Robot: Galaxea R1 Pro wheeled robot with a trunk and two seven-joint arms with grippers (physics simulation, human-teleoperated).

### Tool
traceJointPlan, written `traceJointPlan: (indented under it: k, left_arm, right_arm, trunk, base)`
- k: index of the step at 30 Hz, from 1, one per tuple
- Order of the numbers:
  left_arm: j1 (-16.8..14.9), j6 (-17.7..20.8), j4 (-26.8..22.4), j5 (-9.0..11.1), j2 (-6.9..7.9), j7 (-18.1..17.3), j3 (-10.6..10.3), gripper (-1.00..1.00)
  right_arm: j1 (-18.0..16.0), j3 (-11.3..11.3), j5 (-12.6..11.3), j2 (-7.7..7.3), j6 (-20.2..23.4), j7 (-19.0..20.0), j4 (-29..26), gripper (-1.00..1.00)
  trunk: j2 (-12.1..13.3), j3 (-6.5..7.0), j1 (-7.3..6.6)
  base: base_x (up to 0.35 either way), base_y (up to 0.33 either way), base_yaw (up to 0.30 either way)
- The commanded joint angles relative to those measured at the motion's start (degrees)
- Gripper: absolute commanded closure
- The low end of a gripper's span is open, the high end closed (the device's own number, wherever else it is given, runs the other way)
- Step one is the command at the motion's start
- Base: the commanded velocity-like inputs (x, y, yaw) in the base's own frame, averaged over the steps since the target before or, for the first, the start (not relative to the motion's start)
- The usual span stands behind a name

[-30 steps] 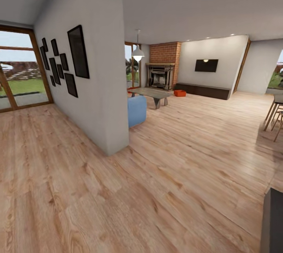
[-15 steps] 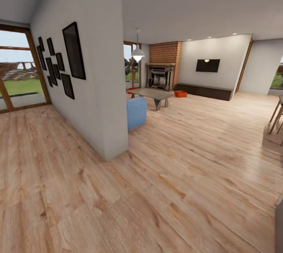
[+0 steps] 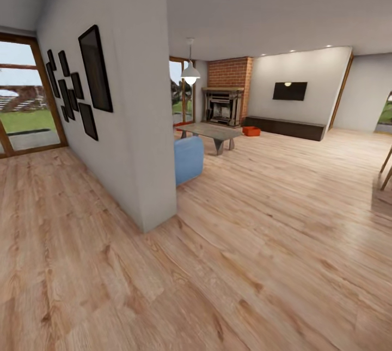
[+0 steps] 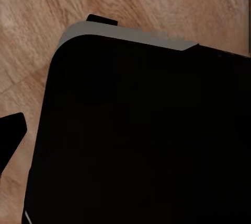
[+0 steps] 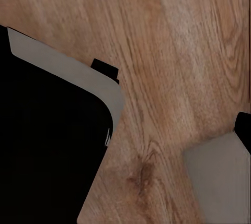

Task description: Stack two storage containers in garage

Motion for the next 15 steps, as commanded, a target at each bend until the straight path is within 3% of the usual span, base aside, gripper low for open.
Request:
traceJointPlan:
  k: [1,15]
  left_arm:
    - [0.0,-0.1,0.0,0.2,-0.03,0.0,0.1,-1.00]
    - [0.0,-0.1,0.0,0.2,-0.04,0.0,0.1,-1.00]
  right_arm:
    - [-0.1,0.0,0.6,0.00,-0.3,-0.2,0.2,-1.00]
    - [-0.1,0.0,0.6,-0.07,-0.3,-0.2,0.2,-1.00]
  trunk:
    - [0.0,-0.05,0.03]
    - [0.0,-0.05,0.03]
  base:
    - [0.325,0.000,0.000]
    - [0.325,0.000,0.000]
